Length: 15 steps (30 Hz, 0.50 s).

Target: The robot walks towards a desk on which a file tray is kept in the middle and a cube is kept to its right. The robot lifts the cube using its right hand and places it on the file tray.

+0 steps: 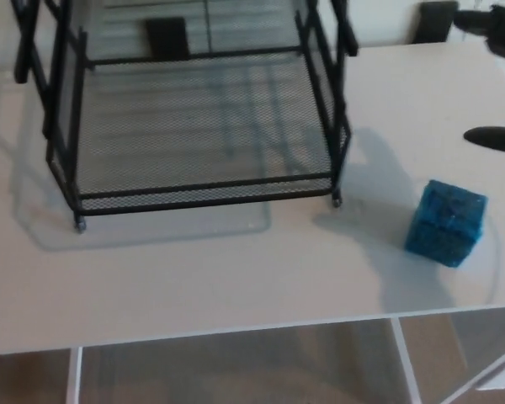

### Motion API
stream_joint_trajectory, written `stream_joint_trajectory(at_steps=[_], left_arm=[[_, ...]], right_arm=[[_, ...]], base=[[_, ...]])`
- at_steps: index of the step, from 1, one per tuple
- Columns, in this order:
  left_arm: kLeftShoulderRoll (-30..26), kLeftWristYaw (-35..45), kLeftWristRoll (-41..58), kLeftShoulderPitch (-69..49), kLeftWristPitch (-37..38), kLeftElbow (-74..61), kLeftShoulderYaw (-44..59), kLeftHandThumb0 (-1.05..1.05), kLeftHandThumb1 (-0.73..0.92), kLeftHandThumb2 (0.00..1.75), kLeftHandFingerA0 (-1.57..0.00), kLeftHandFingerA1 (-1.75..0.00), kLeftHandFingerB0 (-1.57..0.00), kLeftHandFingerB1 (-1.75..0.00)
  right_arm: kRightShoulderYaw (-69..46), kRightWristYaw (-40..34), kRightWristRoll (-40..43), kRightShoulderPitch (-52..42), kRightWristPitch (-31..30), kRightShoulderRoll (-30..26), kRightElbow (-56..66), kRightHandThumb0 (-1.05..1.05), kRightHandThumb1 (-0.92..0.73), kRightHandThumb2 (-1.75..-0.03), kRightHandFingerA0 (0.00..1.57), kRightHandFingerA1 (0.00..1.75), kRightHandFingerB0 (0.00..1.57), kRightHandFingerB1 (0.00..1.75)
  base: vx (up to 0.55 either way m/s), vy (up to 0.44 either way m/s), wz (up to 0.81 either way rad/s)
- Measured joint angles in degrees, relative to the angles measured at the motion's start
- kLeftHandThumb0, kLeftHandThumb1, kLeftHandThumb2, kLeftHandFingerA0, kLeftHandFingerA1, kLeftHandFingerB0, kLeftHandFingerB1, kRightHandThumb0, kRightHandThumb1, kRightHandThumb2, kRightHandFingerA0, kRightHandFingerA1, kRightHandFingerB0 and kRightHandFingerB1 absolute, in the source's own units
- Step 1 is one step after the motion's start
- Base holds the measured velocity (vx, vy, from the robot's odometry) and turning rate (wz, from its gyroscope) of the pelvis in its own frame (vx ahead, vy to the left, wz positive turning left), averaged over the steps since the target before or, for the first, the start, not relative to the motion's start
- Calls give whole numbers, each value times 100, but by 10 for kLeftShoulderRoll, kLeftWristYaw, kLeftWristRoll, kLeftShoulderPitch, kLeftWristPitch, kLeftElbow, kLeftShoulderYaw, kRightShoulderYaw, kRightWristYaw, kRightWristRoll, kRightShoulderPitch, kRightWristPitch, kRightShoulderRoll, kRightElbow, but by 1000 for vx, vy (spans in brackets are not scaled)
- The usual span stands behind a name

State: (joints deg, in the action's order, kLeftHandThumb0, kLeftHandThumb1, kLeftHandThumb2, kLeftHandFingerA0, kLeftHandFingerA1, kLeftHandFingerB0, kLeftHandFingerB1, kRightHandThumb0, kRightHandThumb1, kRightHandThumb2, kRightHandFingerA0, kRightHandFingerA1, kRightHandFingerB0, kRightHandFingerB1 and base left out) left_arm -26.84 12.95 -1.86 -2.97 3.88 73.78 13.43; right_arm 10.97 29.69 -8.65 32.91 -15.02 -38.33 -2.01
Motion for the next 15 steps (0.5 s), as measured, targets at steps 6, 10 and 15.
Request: stream_joint_trajectory(at_steps=[6, 10, 15], left_arm=[[0, -1, 0, -3, 0, 6, -4, -104, 54, 139, -69, -108, -40, -95], [2, -1, 1, -6, 0, 7, -4, -105, 54, 140, -69, -108, -43, -96], [8, -2, 1, -2, 0, 9, -5, -96, 55, 149, -67, -104, 0, -73]], right_arm=[[26, 3, -19, 0, -10, 9, -9, -74, -45, -88, 2, 26, 2, 17], [35, 6, -31, 0, -12, 8, -21, -72, -44, -86, 3, 30, 4, 19], [35, 11, -43, 0, -12, 3, -27, -72, -44, -86, 3, 32, 6, 19]], base=[[0, 10, 5], [-2, 6, -2], [0, 0, 0]])
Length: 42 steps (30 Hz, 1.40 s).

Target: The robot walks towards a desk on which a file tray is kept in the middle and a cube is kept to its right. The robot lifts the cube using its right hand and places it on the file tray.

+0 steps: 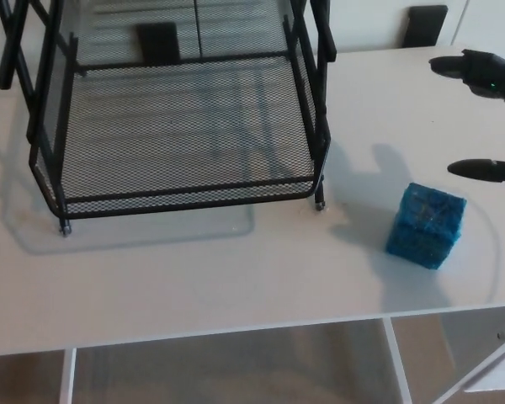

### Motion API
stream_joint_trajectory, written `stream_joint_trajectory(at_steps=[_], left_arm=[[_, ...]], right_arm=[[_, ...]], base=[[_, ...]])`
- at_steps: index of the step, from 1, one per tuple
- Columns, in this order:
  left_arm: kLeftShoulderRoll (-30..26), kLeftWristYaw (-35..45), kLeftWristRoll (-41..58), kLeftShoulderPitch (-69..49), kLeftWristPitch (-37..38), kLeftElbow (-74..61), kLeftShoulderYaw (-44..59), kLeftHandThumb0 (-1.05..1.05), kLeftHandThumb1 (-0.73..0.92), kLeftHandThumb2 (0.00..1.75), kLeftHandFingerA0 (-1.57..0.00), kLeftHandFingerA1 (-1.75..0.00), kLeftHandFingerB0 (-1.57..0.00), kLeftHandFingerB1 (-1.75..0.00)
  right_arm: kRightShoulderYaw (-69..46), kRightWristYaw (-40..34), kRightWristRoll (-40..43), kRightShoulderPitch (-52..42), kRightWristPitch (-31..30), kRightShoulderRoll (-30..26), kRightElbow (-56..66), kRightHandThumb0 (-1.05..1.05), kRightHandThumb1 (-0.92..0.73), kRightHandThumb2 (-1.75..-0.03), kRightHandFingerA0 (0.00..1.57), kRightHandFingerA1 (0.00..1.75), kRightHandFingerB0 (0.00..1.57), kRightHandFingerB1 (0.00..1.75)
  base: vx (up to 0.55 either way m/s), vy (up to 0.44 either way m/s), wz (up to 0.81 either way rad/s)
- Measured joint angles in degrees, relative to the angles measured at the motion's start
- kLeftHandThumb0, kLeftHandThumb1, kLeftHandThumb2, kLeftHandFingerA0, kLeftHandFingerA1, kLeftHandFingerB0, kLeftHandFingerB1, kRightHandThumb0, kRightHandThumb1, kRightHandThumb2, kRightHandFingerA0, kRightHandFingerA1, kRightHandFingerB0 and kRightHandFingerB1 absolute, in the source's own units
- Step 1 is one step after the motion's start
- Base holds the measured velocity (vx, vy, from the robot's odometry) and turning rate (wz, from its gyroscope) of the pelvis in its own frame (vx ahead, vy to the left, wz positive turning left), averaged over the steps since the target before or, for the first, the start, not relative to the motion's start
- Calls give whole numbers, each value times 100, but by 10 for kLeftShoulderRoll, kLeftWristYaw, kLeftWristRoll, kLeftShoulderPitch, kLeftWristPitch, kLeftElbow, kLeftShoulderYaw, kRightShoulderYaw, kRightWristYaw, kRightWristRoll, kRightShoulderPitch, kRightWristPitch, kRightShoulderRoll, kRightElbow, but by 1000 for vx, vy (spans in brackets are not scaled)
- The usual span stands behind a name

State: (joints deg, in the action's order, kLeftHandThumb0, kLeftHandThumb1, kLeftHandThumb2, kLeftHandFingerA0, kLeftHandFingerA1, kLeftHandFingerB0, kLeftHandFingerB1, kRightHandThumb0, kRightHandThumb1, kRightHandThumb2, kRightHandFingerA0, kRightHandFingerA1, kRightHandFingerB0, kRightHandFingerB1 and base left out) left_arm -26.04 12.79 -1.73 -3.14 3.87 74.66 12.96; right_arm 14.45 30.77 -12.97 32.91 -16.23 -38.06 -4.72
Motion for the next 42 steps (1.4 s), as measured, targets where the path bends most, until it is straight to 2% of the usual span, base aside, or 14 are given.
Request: stream_joint_trajectory(at_steps=[3, 4, 5, 13, 14, 17, 28, 30, 32, 35, 36, 37, 41, 42], left_arm=[[0, 0, 0, 0, 0, 2, -1, -98, 55, 150, -72, -108, -1, -74], [0, 0, 0, 0, 0, 2, -2, -105, 52, 137, -70, -106, -43, -95], [0, 0, 0, 0, 0, 2, -3, -88, 54, 146, -78, -108, -13, -78], [2, -5, -1, -4, 0, 3, -12, -105, 51, 139, -71, -107, -46, -97], [3, -6, -1, -4, 0, 3, -12, -87, 54, 145, -69, -104, -15, -79], [6, -8, 0, -3, 0, 4, -10, -103, 51, 138, -72, -105, -45, -95], [7, -12, -1, 0, 0, 2, -15, -105, 52, 138, -71, -107, -51, -100], [7, -12, -1, -1, 0, 1, -17, -105, 52, 137, -71, -106, -51, -98], [7, -12, -1, -2, 0, 2, -18, -105, 52, 138, -70, -107, -51, -99], [7, -12, -1, -1, 0, 2, -19, -105, 51, 138, -72, -108, -52, -100], [7, -12, -1, -1, 0, 2, -19, -105, 53, 152, -83, -115, -20, -84], [7, -12, -1, -1, 0, 3, -19, -105, 52, 139, -70, -108, -52, -100], [7, -13, -1, 0, 0, 3, -22, -105, 52, 141, -74, -108, -53, -100], [7, -13, -1, 1, 0, 4, -22, -105, 53, 142, -73, -108, -52, -100]], right_arm=[[-2, 3, -2, -1, 1, 0, -3, -69, -43, -85, 3, 32, 4, 23], [-3, 4, -2, -2, 1, 0, -3, -69, -43, -86, 3, 33, 2, 24], [-4, 5, -2, -4, 2, 0, -2, -70, -43, -85, 2, 32, 5, 24], [5, 9, -13, -19, 2, 0, -6, -85, -49, -86, 6, 30, 11, 13], [9, 8, -17, -21, 2, 0, -11, -80, -47, -85, 7, 33, 7, 17], [25, 8, -31, -33, 1, 0, -26, -68, -42, -84, 3, 41, 4, 25], [71, 7, -70, -63, 0, 15, -52, -72, -45, -82, 10, 51, 5, 30], [74, 7, -73, -65, 0, 22, -54, -67, -58, -57, 25, 87, 5, 29], [75, 5, -77, -65, 0, 30, -55, -75, -47, -82, 40, 98, 5, 27], [76, 1, -83, -65, 1, 39, -67, -72, -46, -87, 38, 82, 0, 24], [77, -2, -86, -65, 2, 41, -73, -71, -59, -59, 29, 70, 1, 25], [77, -4, -89, -65, 3, 42, -75, -71, -59, -58, 22, 52, 1, 25], [76, -15, -96, -69, 6, 47, -78, -79, -48, -87, 16, 52, 0, 15], [76, -17, -98, -70, 6, 48, -78, -74, -60, -58, 24, 51, 0, 24]], base=[[0, 0, 0], [0, 0, 0], [0, 0, 0], [0, 0, 0], [0, 0, 0], [0, 0, 0], [0, 0, 0], [0, 0, 0], [0, 0, 0], [0, 0, 0], [0, 0, 0], [0, 0, 0], [0, 0, 0], [0, 0, 0]])
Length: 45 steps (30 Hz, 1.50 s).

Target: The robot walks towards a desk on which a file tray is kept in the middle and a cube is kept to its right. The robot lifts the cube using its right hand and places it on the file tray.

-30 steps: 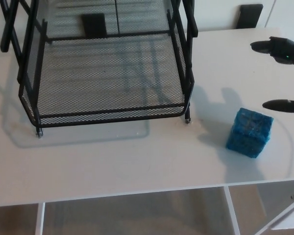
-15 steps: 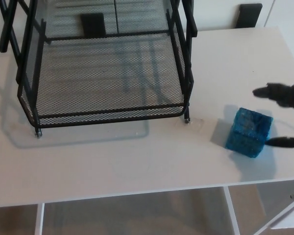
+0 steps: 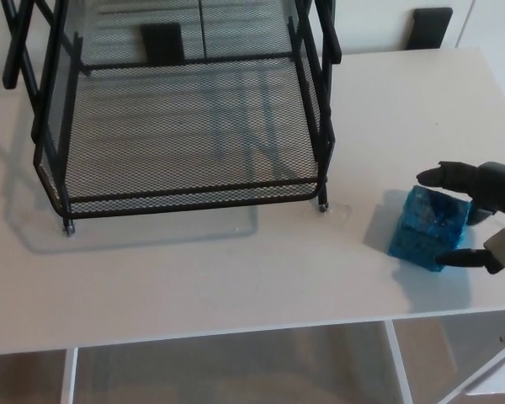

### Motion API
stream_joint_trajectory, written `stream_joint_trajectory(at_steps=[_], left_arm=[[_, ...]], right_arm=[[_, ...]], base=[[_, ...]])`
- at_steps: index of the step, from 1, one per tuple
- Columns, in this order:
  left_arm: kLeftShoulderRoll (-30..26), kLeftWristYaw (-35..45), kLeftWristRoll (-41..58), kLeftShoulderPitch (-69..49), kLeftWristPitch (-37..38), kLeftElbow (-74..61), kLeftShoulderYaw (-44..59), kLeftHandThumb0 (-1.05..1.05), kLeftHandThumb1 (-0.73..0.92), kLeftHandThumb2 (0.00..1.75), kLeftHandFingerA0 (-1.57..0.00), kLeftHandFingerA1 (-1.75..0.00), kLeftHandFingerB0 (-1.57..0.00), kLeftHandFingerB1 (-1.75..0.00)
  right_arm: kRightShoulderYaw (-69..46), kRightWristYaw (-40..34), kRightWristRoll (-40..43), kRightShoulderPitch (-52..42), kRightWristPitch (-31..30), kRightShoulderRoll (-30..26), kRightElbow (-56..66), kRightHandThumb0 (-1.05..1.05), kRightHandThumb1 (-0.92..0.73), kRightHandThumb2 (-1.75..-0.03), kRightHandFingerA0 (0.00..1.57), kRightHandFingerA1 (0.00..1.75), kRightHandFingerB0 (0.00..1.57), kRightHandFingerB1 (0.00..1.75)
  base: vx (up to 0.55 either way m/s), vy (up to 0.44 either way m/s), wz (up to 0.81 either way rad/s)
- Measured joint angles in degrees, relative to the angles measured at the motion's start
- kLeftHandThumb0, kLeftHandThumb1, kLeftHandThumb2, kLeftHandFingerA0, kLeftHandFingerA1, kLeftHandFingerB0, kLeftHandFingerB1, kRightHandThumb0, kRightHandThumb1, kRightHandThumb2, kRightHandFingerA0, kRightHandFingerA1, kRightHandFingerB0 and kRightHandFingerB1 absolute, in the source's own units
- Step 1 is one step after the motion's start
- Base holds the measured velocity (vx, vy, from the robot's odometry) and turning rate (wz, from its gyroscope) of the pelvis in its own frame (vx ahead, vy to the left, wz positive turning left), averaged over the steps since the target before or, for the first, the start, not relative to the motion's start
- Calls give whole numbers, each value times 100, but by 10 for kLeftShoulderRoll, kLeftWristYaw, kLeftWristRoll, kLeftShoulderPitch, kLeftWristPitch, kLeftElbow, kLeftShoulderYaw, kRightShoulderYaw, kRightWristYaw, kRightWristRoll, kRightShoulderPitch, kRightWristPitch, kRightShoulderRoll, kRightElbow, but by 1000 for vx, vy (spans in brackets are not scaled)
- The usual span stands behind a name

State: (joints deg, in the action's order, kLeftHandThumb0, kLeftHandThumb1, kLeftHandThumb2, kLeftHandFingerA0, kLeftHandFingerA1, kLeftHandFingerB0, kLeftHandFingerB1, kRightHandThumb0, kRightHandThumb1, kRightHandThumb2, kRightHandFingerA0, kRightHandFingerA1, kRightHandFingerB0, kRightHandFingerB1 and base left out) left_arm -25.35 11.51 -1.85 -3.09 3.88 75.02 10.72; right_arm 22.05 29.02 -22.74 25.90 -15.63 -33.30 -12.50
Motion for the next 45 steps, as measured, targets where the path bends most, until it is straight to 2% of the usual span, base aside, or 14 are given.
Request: stream_joint_trajectory(at_steps=[2, 7, 19, 20, 25, 26, 29, 33, 34, 35, 37, 42, 43, 45], left_arm=[[0, 0, 0, 1, 0, 0, -2, -105, 52, 140, -72, -107, -53, -101], [0, -2, -2, 3, 0, 0, -9, -105, 51, 140, -74, -104, -52, -96], [1, -8, -19, 8, 0, 0, -40, -105, 47, 148, -89, -115, -27, -84], [1, -9, -20, 9, 0, 0, -42, -104, 45, 139, -70, -105, -53, -97], [4, -9, -20, 13, 0, 0, -45, -87, 52, 145, -78, -105, -30, -81], [4, -9, -21, 14, 0, 0, -46, -103, 44, 139, -72, -104, -54, -95], [4, -9, -22, 14, 0, 0, -51, -104, 43, 141, -72, -104, -54, -96], [4, -9, -23, 16, 0, 0, -54, -100, 44, 140, -74, -102, -53, -92], [4, -9, -24, 16, 0, -1, -56, -98, 45, 139, -72, -101, -53, -92], [4, -9, -24, 16, 0, -1, -57, -86, 49, 142, -72, -99, -26, -76], [4, -9, -24, 17, 0, -1, -59, -105, 45, 139, -69, -102, -53, -95], [4, -9, -25, 17, 0, -1, -66, -102, 44, 140, -72, -104, -52, -94], [4, -9, -25, 18, 0, -1, -68, -85, 50, 143, -78, -105, -26, -78], [4, -9, -25, 19, 0, -2, -70, -86, 50, 143, -89, -110, -33, -81]], right_arm=[[0, -8, -6, -3, 0, 3, 0, -74, -46, -88, 23, 59, 0, 18], [2, -30, -24, -6, 2, 15, -6, -65, -59, -58, 44, 58, 3, 25], [53, -127, -123, -24, -9, 45, -4, -65, -51, -81, 46, 98, 5, 25], [57, -138, -134, -27, -11, 50, -6, -53, -62, -61, 45, 104, 11, 24], [76, -191, -178, -31, -18, 60, -14, -32, -67, -74, 88, 148, 38, 41], [78, -202, -185, -33, -19, 63, -15, -17, -73, -65, 85, 158, 51, 42], [79, -237, -196, -40, -15, 67, -20, -35, -59, -58, 94, 157, 91, 56], [79, -278, -204, -41, -7, 68, -24, -41, -58, -59, 86, 175, 86, 72], [79, -292, -206, -41, -5, 68, -26, -37, -41, -85, 119, 138, 81, 81], [79, -303, -207, -41, -2, 69, -27, -28, -65, -60, 85, 175, 82, 92], [79, -323, -209, -44, 4, 69, -29, -23, -70, -65, 85, 175, 81, 112], [72, -374, -212, -63, 28, 69, -32, -22, -64, -66, 95, 168, 87, 92], [68, -388, -213, -69, 36, 68, -32, -25, -64, -67, 91, 169, 86, 89], [62, -411, -214, -79, 52, 67, -32, -21, -67, -72, 88, 173, 80, 113]], base=[[0, 0, 0], [0, 0, 0], [0, 0, 0], [0, 0, 0], [0, 0, 0], [0, 0, 0], [0, 0, 0], [0, 0, 0], [0, 0, 0], [0, 0, 0], [0, 0, 0], [0, 0, 0], [0, 0, 0], [0, 0, 0]])
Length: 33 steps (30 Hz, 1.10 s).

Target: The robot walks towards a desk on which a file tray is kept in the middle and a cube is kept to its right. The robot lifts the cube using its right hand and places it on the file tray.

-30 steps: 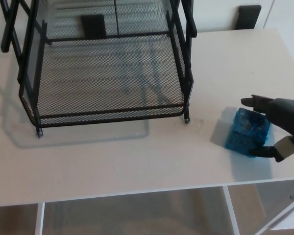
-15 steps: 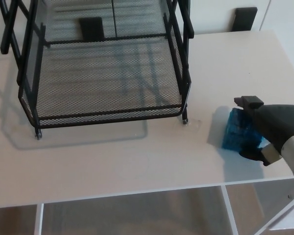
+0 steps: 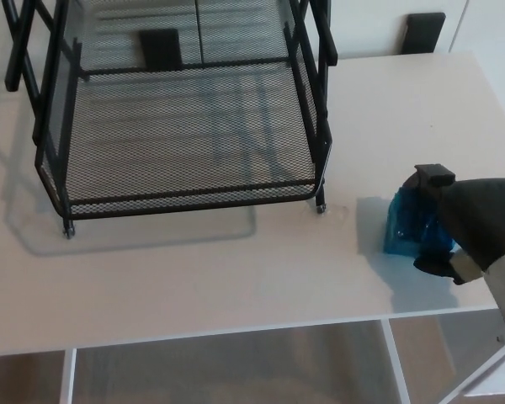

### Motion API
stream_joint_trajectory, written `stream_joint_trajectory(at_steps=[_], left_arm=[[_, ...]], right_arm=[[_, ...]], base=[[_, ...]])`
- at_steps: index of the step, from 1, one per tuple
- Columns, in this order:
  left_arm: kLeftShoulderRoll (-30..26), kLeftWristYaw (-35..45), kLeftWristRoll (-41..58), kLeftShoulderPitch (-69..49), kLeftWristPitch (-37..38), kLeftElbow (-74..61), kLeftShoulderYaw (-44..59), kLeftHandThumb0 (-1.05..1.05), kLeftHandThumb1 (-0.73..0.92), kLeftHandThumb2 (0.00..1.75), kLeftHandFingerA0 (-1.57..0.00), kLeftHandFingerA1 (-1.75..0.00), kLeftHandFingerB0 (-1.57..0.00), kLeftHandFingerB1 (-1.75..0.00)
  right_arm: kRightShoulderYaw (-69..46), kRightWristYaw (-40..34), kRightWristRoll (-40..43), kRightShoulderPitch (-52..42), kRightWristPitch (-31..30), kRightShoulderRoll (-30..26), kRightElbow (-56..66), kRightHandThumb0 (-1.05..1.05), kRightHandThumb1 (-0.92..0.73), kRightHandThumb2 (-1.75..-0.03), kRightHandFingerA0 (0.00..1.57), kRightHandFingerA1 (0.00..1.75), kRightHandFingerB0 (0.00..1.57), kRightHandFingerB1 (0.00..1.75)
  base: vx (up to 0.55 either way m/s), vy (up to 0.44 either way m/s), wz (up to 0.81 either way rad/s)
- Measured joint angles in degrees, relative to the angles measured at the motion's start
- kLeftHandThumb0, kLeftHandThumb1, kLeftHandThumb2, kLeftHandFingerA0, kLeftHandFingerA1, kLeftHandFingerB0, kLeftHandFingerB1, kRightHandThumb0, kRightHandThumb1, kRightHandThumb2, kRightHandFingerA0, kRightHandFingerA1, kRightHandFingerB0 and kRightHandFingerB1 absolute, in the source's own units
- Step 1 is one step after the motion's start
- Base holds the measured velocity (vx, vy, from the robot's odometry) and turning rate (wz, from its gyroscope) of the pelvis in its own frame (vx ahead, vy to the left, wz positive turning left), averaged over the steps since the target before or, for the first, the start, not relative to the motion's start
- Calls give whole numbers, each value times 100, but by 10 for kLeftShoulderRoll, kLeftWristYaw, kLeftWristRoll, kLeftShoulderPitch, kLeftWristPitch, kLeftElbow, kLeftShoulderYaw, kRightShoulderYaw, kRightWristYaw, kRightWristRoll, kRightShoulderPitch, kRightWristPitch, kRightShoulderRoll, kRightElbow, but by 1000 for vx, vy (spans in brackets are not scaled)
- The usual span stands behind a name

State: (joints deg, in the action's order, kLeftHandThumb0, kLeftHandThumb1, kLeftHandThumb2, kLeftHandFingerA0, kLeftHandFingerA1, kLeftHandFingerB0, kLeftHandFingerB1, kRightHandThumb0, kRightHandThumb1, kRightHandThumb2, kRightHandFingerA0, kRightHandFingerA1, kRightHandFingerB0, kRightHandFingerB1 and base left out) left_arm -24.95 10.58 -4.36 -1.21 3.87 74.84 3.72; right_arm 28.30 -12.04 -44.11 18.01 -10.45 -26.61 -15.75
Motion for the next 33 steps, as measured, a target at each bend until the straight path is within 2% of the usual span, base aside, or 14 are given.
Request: stream_joint_trajectory(at_steps=[2, 3, 6, 8, 9, 10, 11, 13, 15, 16, 18, 19, 32, 33], left_arm=[[-1, 0, 0, 1, 0, 0, -1, -86, 52, 146, -84, -108, -31, -81], [-2, 0, -1, 1, 0, -1, -3, -104, 46, 141, -70, -103, -52, -95], [-5, 0, -2, 1, 0, -1, -7, -105, 46, 140, -67, -103, -50, -94], [-6, 0, -2, 1, 0, -1, -7, -105, 47, 138, -69, -104, -52, -96], [-7, 0, -2, 1, 0, 0, -7, -105, 46, 149, -65, -103, -10, -76], [-7, 1, -2, 2, 0, 0, -7, -105, 46, 149, -65, -103, -10, -76], [-7, 1, -2, 2, 0, -1, -6, -105, 46, 140, -70, -107, -56, -100], [-7, 1, -2, 3, 0, -2, -5, -104, 47, 142, -70, -105, -52, -97], [-7, 1, -1, 4, 0, -3, -5, -104, 47, 142, -70, -105, -52, -97], [-6, 1, -1, 4, 0, -3, -5, -105, 48, 142, -71, -105, -54, -98], [-5, 0, -1, 4, 0, -3, -5, -105, 48, 141, -70, -105, -55, -98], [-5, 0, -1, 4, 0, -2, -6, -104, 53, 154, -72, -110, -23, -84], [1, 0, 0, 12, 0, -2, -6, -105, 42, 148, -64, -106, -18, -83], [1, 0, 0, 13, 0, -1, -5, -105, 48, 152, -63, -106, -17, -82]], right_arm=[[-8, -16, 0, -9, 16, -4, 1, -22, -64, -63, 91, 170, 84, 91], [-18, -24, 1, -15, 29, -7, 2, -21, -63, -68, 90, 169, 81, 108], [-40, -28, 2, -20, 46, -19, 12, -19, -63, -71, 88, 169, 77, 129], [-61, -27, 4, -18, 54, -31, 23, -22, -65, -66, 89, 163, 83, 92], [-73, -25, 7, -13, 58, -35, 29, -22, -66, -63, 86, 164, 84, 89], [-88, -22, 11, -3, 63, -37, 33, -22, -66, -63, 86, 164, 84, 89], [-97, -21, 14, 7, 67, -39, 35, -26, -66, -65, 87, 162, 86, 78], [-112, -15, 19, 34, 72, -41, 36, -25, -72, -70, 88, 163, 79, 112], [-120, -8, 24, 74, 77, -41, 34, -25, -72, -70, 88, 163, 79, 112], [-123, -5, 27, 95, 81, -41, 32, -32, -69, -65, 92, 157, 84, 79], [-127, -1, 30, 129, 82, -38, 30, -30, -70, -74, 90, 153, 83, 93], [-130, 3, 32, 153, 82, -35, 29, -34, -70, -68, 88, 160, 84, 77], [-110, 49, 39, 391, 62, 87, -5, -25, -57, -93, 92, 167, 88, 101], [-107, 54, 39, 409, 59, 100, -11, -31, -52, -101, 111, 153, 90, 111]], base=[[0, 0, 0], [0, 0, 0], [0, 0, 0], [0, 0, 0], [0, 0, 0], [0, 0, 0], [0, 0, 0], [0, 0, 0], [0, 0, 0], [0, 0, 0], [0, 0, 0], [0, 0, 0], [0, 0, 0], [0, 0, 0]])
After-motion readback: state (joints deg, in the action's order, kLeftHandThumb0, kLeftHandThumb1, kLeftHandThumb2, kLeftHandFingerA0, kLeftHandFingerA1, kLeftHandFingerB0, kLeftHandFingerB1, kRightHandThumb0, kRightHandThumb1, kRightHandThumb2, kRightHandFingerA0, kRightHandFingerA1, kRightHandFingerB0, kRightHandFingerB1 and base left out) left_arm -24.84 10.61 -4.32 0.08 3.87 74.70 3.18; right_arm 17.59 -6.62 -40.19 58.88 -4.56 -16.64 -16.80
